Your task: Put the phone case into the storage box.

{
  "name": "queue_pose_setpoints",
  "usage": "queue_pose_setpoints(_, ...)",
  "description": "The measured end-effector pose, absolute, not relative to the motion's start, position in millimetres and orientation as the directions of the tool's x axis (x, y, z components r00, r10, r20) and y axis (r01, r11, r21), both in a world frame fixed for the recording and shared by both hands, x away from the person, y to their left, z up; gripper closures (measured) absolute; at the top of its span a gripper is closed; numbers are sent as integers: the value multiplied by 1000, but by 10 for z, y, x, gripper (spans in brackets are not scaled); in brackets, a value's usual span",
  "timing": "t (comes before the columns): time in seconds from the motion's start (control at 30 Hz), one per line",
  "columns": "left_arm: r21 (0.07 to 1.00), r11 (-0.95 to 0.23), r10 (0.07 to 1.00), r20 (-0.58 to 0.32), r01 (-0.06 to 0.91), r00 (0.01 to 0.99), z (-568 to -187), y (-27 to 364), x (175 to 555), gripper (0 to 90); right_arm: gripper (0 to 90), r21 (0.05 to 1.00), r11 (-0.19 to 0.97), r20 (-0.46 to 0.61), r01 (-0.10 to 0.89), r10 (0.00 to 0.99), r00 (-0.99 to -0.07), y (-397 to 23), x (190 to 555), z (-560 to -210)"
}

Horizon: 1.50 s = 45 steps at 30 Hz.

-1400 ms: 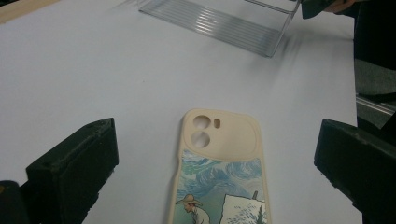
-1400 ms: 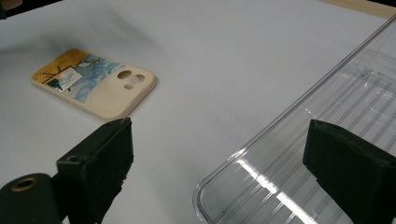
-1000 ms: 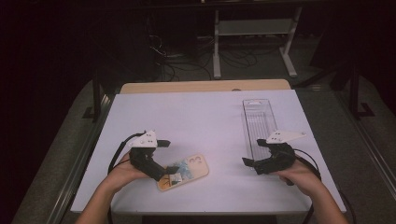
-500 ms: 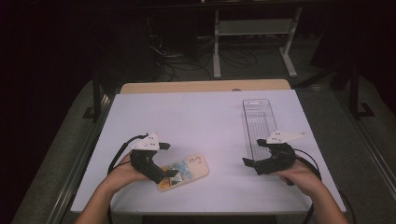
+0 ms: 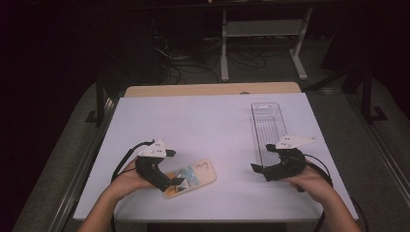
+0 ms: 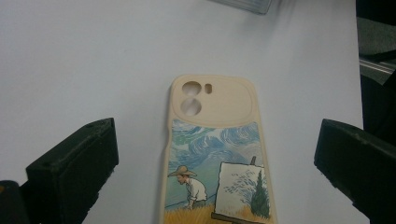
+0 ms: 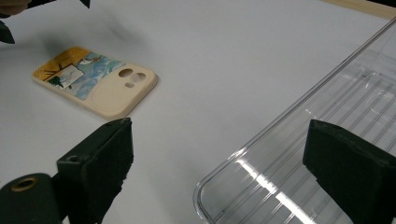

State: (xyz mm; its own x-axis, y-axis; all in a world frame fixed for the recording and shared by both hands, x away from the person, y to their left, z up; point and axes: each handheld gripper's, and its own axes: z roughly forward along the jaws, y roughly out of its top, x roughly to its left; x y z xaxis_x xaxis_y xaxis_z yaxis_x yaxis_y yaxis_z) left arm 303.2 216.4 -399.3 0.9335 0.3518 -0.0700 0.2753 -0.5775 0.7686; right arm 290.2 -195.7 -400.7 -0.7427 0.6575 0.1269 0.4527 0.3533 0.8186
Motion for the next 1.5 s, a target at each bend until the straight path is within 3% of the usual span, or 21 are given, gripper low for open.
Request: queue_pose_setpoints(1.5, 705, -625, 394, -85, 334, 915, -4344, 2038, 2966, 0, 80, 820, 362, 112, 442, 657, -746, -1953, 2906, -4011)
